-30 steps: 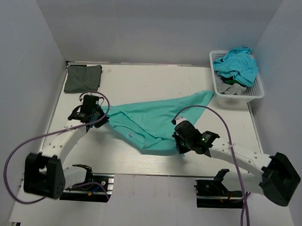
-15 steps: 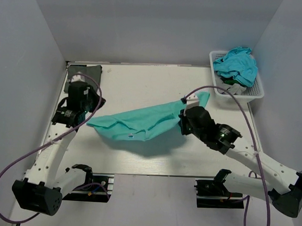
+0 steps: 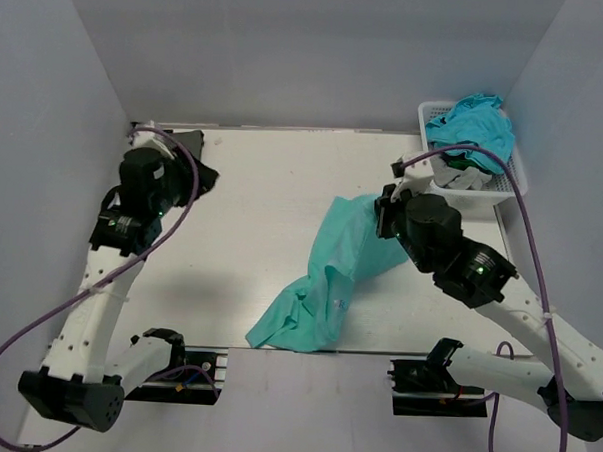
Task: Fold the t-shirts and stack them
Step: Flatten out the tshirt
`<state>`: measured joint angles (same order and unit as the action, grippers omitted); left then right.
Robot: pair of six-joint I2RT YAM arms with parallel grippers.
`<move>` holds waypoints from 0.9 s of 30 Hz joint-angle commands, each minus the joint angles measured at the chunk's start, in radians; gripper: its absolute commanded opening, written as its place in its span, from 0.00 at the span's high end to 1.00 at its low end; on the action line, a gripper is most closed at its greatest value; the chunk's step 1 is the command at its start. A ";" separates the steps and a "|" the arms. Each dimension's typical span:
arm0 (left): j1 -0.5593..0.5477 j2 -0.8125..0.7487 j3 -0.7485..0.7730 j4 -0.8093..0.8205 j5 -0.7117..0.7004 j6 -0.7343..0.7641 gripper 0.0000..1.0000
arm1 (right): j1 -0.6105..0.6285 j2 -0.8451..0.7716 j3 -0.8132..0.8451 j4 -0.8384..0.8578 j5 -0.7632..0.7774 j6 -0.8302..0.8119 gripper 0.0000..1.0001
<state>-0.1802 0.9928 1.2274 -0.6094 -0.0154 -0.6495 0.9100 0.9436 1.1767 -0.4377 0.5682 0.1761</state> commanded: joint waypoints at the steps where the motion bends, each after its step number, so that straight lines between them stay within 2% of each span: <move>1: -0.004 0.053 -0.159 -0.049 0.205 0.016 0.34 | 0.000 0.014 -0.079 -0.126 0.010 0.055 1.00; 3: -0.004 0.067 -0.206 -0.049 0.277 0.034 0.16 | 0.000 0.003 -0.109 -0.183 0.016 0.123 1.00; 5: -0.015 0.092 -0.261 -0.040 0.320 0.034 0.12 | 0.001 -0.014 -0.170 -0.241 0.032 0.201 1.00; 7: -0.057 0.104 -0.319 0.003 0.422 0.047 0.00 | 0.000 -0.022 -0.241 -0.266 0.056 0.242 1.00; 8: -0.079 0.113 -0.339 0.017 0.455 0.047 0.00 | -0.003 -0.017 -0.255 -0.306 0.059 0.311 1.00; 12: -0.226 0.162 -0.405 0.043 0.427 0.047 0.00 | -0.006 0.009 -0.347 -0.340 0.065 0.401 1.00; 13: -0.307 0.209 -0.414 0.065 0.408 0.031 0.00 | -0.006 0.021 -0.374 -0.335 0.056 0.427 1.00; 15: -0.388 0.285 -0.424 0.077 0.362 0.022 0.00 | -0.010 0.037 -0.394 -0.317 0.039 0.431 1.00; 17: -0.506 0.428 -0.367 0.056 0.271 0.022 0.00 | -0.016 0.047 -0.413 -0.311 0.024 0.439 1.00; 19: -0.570 0.519 -0.277 -0.014 0.204 0.033 0.00 | -0.022 0.058 -0.428 -0.294 0.024 0.456 1.00; 20: -0.609 0.588 -0.247 -0.038 0.143 0.033 0.01 | -0.023 0.058 -0.436 -0.291 0.024 0.464 1.00; 26: -0.679 0.724 -0.151 -0.045 0.077 0.080 0.15 | -0.042 0.029 -0.489 -0.263 -0.004 0.484 1.00; 27: -0.689 0.745 -0.126 -0.064 0.049 0.080 0.23 | -0.043 0.020 -0.494 -0.265 -0.005 0.488 1.00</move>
<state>-0.8509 1.7161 1.0409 -0.6407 0.1360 -0.6003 0.8764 0.9932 0.6945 -0.7300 0.5617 0.6235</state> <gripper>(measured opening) 0.813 0.011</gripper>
